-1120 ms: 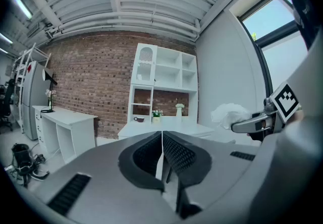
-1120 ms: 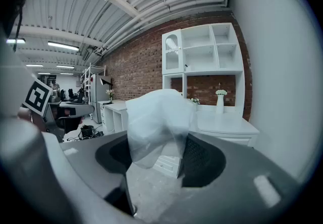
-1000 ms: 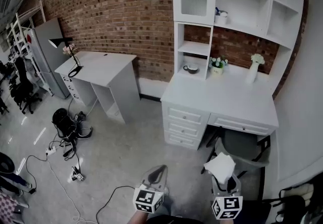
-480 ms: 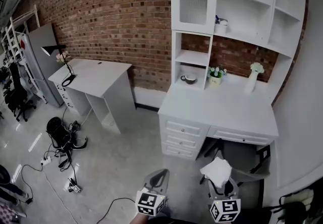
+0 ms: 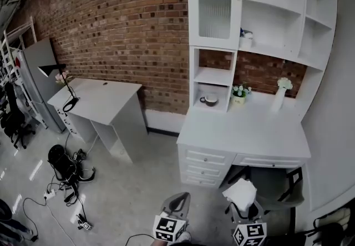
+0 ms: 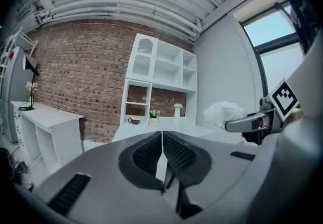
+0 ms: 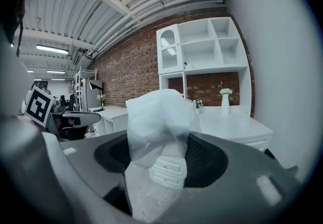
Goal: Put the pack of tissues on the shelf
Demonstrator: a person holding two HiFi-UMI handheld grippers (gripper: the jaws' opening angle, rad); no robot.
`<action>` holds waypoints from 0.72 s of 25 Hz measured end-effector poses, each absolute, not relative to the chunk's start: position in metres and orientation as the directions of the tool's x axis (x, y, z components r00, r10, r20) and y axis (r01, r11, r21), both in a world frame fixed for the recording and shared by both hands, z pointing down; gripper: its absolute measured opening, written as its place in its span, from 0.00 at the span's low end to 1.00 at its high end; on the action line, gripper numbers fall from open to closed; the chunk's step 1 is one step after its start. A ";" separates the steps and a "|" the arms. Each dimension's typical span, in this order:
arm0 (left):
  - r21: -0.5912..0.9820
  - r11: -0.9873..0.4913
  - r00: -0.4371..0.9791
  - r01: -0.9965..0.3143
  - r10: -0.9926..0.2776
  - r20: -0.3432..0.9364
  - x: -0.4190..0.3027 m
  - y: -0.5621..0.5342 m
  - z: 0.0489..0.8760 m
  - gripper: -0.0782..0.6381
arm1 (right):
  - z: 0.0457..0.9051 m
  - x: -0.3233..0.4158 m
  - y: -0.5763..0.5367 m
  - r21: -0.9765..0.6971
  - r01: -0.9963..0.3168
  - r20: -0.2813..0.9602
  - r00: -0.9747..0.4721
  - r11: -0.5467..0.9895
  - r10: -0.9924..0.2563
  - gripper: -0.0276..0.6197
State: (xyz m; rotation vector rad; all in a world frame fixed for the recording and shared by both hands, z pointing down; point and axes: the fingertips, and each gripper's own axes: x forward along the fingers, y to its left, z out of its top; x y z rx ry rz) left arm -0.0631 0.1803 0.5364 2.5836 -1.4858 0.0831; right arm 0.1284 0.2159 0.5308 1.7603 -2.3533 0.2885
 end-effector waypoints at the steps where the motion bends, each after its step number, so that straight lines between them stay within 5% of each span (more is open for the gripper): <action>1: 0.107 -0.497 0.508 -0.861 -0.852 0.128 -0.066 0.174 0.535 0.13 | 0.531 0.126 0.209 -0.035 -0.963 0.261 -0.267 0.267 -0.928 0.47; 18: 0.134 -0.523 0.538 -0.842 -0.834 0.123 -0.085 0.120 0.538 0.13 | 0.539 0.105 0.164 0.018 -0.979 0.287 -0.188 0.201 -0.939 0.47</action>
